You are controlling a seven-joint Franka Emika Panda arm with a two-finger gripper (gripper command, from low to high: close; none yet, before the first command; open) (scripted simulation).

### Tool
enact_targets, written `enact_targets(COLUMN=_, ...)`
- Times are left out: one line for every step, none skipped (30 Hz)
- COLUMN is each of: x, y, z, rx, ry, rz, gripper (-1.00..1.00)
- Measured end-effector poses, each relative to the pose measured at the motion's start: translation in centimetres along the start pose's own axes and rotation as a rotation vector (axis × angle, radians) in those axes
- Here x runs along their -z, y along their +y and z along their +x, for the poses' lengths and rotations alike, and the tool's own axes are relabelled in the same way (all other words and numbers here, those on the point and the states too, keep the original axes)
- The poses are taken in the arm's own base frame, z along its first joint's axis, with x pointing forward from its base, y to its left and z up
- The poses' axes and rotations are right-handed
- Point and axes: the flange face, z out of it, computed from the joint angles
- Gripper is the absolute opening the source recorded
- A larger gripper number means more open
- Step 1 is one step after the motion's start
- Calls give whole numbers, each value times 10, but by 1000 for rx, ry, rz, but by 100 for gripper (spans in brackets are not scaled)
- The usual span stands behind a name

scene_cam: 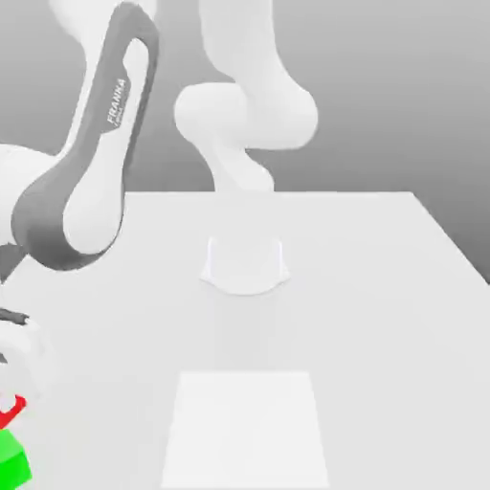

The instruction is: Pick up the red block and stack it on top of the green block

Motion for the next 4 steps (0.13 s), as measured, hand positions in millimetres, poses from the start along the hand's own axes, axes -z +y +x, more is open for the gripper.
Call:
enact_targets(x=-10, y=1, z=0, rx=-2, ry=0, rz=0, gripper=100)
enact_targets(x=-10, y=1, z=0, rx=-2, ry=0, rz=0, gripper=100)
enact_targets(x=-10, y=1, z=0, rx=-2, ry=0, rz=0, gripper=100)
enact_targets(x=-10, y=1, z=0, rx=-2, ry=0, rz=0, gripper=100)
